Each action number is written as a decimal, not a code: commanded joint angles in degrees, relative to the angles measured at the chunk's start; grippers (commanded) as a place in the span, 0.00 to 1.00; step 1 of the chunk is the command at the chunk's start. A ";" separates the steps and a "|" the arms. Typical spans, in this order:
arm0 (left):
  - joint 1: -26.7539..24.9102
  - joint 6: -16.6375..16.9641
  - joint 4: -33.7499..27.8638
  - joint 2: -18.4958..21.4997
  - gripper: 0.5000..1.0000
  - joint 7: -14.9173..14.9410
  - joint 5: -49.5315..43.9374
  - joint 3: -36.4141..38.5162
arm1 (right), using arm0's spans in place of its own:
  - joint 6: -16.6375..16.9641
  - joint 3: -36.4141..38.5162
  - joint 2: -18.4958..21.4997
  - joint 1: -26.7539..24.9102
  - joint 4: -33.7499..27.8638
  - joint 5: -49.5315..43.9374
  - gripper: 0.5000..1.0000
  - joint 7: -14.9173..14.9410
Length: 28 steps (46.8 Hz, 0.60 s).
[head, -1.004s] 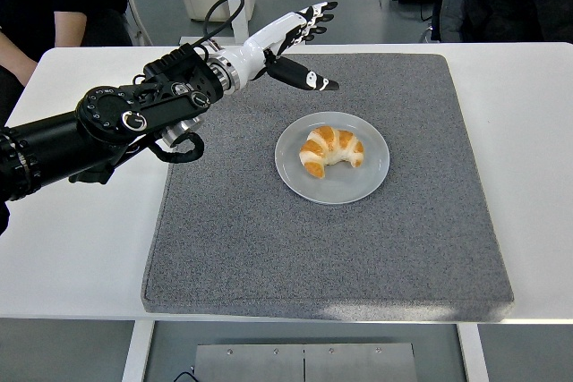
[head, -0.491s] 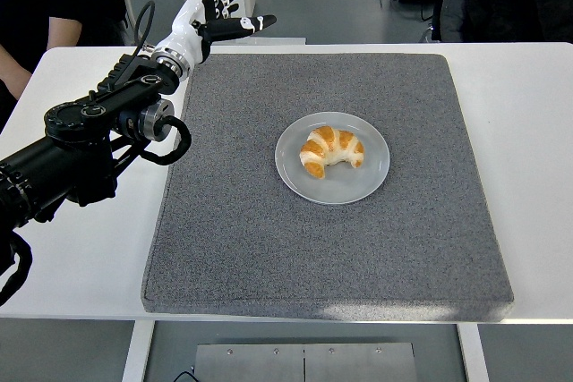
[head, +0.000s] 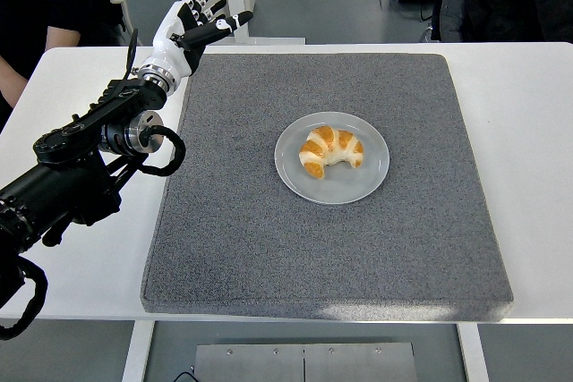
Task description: Place the bread on the plate
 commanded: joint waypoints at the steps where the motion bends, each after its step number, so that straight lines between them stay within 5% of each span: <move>1: 0.22 -0.11 -0.02 -0.09 0.95 0.00 -0.03 -0.29 | 0.00 0.00 0.00 0.00 0.00 0.01 1.00 0.00; 28: 2.24 -0.03 -0.02 0.00 0.95 -2.81 -3.02 -1.61 | 0.00 -0.09 0.00 0.00 0.00 0.01 1.00 0.00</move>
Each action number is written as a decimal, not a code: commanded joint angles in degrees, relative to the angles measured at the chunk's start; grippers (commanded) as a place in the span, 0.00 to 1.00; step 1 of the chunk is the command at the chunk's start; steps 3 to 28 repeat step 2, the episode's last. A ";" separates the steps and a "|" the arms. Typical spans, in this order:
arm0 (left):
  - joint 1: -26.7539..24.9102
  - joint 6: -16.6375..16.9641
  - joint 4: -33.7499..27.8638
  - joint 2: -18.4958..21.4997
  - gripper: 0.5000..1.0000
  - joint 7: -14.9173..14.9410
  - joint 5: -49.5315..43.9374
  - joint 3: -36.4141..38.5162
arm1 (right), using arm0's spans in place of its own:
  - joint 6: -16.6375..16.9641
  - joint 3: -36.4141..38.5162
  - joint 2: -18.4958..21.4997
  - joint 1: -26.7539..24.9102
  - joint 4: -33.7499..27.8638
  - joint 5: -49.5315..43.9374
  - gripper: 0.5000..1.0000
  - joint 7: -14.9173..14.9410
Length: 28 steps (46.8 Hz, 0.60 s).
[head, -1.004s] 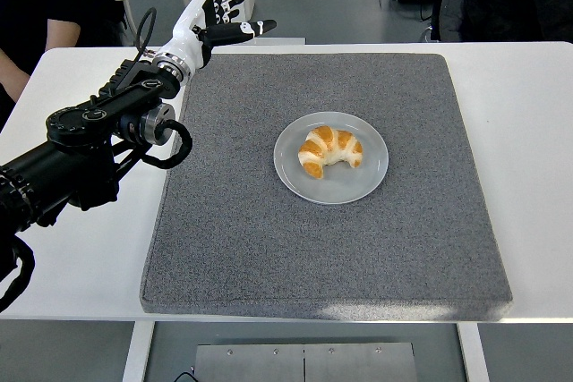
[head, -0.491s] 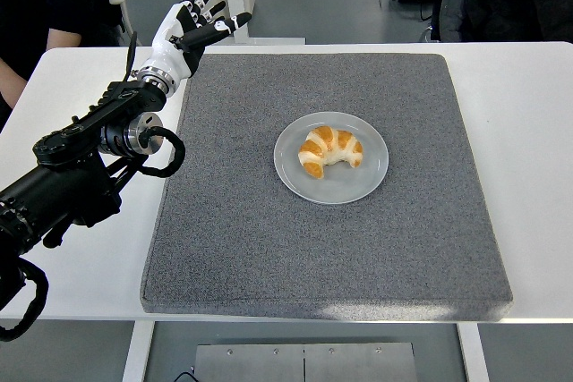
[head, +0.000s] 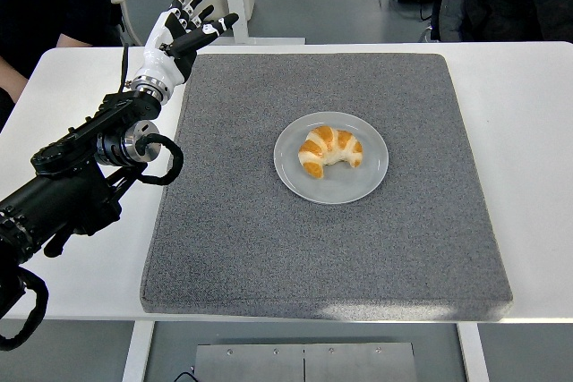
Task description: Place the bread on the plate
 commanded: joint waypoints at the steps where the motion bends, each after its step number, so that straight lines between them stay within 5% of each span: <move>1: 0.00 0.00 0.01 -0.01 0.95 -0.05 0.00 0.01 | -0.02 -0.06 0.00 0.00 0.00 0.00 1.00 0.00; 28: 0.00 0.00 0.01 -0.01 0.95 -0.05 0.00 0.10 | -0.02 -0.06 0.00 0.00 0.00 0.00 1.00 0.00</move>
